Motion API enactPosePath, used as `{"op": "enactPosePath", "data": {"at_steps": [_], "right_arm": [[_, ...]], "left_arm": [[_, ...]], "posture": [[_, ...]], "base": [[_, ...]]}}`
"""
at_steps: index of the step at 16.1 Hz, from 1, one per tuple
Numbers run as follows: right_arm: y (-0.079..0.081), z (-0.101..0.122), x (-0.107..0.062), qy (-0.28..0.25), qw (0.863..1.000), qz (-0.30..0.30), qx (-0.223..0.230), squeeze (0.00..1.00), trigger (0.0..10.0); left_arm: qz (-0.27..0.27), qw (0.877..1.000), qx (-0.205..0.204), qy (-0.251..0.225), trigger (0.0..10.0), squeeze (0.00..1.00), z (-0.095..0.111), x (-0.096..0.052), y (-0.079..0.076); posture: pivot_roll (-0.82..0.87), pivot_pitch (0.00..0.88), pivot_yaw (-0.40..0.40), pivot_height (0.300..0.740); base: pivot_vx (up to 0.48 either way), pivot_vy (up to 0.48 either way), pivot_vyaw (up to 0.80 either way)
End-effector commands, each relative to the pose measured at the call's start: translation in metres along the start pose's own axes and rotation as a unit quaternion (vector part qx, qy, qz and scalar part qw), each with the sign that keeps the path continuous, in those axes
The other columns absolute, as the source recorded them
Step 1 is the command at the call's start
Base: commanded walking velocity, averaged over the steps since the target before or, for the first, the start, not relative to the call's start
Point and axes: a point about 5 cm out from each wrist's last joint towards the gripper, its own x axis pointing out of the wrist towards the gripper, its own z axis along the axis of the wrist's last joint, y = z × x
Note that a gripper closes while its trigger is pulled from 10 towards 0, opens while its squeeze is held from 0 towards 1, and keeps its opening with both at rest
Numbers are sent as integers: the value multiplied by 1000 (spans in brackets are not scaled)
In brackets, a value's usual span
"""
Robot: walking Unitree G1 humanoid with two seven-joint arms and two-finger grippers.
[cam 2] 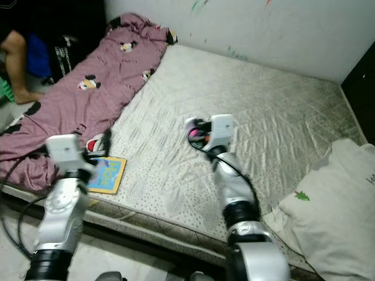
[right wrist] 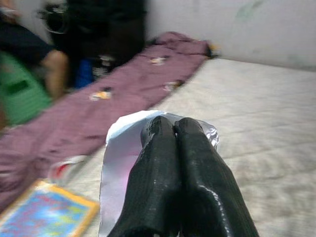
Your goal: Clean up the room
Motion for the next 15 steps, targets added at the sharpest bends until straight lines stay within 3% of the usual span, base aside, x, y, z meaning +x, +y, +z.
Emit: {"op": "enactPosePath", "data": {"at_steps": [1,6,13,15], "right_arm": [[-8,4,-1,-3,1000,-7,-10,0,10000],[-9,4,-1,-2,1000,-7,-11,0,10000],[-8,3,-1,3,1000,-2,-13,0,10000],[-7,2,-1,6,1000,0,-13,0,10000]], "left_arm": [[-15,1000,-8,0,10000,0,0,1,-9],[-19,1000,-16,-1,10000,0,0,1,-11],[-16,1000,-21,-6,10000,0,1,1,-11],[-14,1000,-18,-9,10000,0,2,1,-10]], "posture": [[68,0,-47,740],[66,0,-47,740],[64,0,-49,740],[64,0,-49,740]], "base": [[0,0,0],[0,384,-535],[0,466,0],[0,0,0]]}}
